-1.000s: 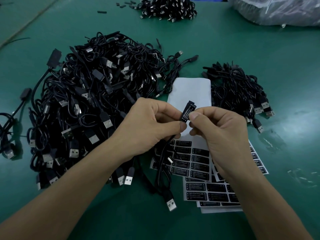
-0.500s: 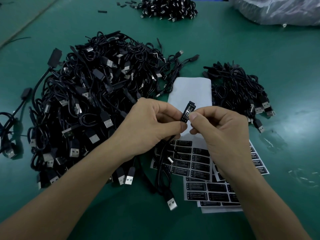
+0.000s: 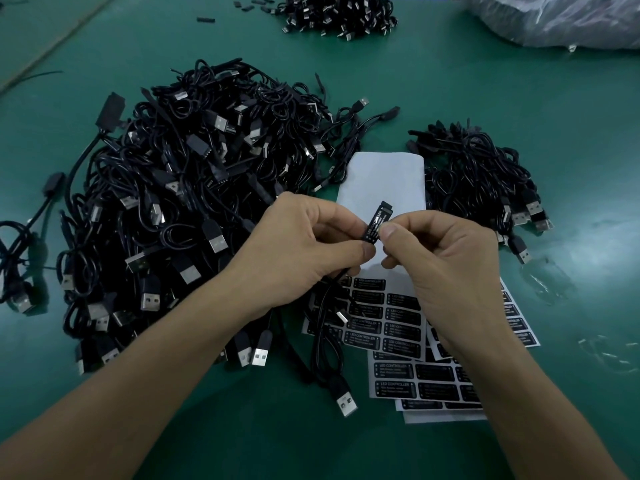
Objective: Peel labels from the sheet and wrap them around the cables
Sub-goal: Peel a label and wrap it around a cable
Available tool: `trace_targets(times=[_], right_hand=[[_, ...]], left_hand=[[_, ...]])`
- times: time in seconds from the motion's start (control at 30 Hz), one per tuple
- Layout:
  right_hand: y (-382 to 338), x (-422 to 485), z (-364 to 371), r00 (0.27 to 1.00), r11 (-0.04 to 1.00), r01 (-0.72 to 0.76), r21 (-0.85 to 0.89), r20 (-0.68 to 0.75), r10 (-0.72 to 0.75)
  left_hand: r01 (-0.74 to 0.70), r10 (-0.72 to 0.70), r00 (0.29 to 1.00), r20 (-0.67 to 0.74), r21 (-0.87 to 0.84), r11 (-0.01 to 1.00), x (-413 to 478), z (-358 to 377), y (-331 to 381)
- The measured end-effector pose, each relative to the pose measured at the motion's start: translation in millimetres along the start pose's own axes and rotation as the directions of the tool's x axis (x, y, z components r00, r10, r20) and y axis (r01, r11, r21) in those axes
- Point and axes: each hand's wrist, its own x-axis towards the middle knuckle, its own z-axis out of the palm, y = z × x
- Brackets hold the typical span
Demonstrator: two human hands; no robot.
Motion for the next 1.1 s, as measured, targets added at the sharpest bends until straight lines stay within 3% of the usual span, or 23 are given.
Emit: trace_targets(times=[1.1], right_hand=[[-3.4, -0.4, 2.0, 0.999, 0.999, -0.033, 0.017, -0.039, 0.034]], left_hand=[[-0.008, 0.008, 0.999, 0.043, 0.005, 1.0, 0.4, 0.9, -0.8]])
